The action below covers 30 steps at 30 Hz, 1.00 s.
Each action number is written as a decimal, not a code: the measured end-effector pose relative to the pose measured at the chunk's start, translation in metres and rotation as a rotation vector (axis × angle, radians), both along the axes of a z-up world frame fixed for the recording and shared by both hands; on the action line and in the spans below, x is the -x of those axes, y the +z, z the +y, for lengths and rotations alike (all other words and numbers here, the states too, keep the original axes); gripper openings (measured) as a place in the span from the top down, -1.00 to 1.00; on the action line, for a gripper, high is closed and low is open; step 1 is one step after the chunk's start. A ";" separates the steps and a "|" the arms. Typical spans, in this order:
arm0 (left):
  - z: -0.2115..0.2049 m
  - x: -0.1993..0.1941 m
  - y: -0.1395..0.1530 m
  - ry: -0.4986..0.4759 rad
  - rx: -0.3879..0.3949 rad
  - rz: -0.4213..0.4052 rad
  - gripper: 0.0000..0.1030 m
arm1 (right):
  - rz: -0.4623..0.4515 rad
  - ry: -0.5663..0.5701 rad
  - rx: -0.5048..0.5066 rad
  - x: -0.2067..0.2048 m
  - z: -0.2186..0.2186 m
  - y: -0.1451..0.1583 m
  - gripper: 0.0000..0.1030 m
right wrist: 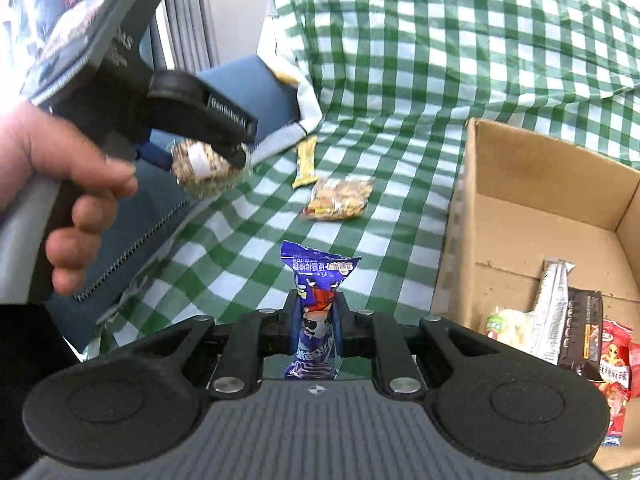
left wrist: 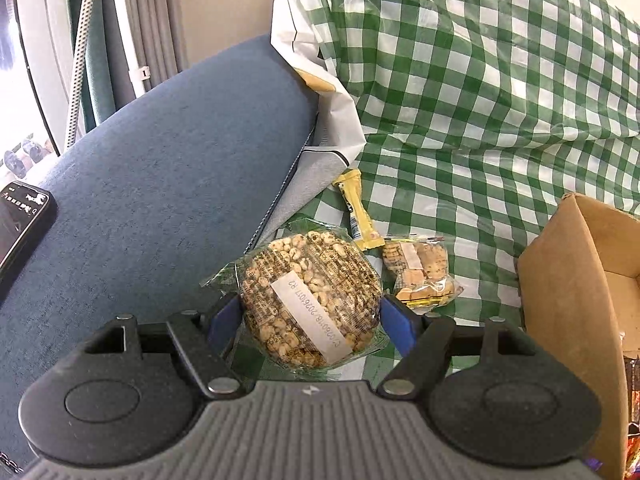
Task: Organize snacks
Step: 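Grasp the purple candy bar with the right tool while the left tool grasps the round peanut cake pack, then carry the peanut cake pack over the box with the left tool while the right tool carries the purple bar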
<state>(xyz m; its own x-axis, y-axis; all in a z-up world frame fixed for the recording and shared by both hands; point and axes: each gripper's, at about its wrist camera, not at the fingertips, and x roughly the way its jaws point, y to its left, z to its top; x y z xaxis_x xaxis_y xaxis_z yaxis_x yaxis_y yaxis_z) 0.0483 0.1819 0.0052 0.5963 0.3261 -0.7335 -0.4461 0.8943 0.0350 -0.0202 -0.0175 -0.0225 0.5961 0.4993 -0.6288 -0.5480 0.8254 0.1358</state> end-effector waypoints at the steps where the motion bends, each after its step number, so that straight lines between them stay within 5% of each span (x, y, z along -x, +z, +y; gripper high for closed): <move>1: -0.001 0.000 0.000 -0.001 0.003 -0.001 -0.56 | -0.007 -0.003 -0.008 0.001 -0.002 0.001 0.68; 11: -0.014 -0.006 0.001 -0.050 0.030 -0.039 -0.56 | -0.059 -0.054 -0.071 -0.003 -0.017 0.011 0.68; 30: -0.057 0.002 0.028 -0.242 0.053 -0.277 -0.56 | -0.149 -0.169 -0.167 -0.008 -0.041 0.024 0.68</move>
<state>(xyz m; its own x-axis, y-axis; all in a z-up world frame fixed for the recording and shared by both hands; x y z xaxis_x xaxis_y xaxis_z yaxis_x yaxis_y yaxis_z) 0.0463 0.1246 0.0329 0.8299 0.1169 -0.5455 -0.2073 0.9724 -0.1071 -0.0121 -0.0582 0.0018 0.7596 0.4742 -0.4451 -0.4285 0.8798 0.2061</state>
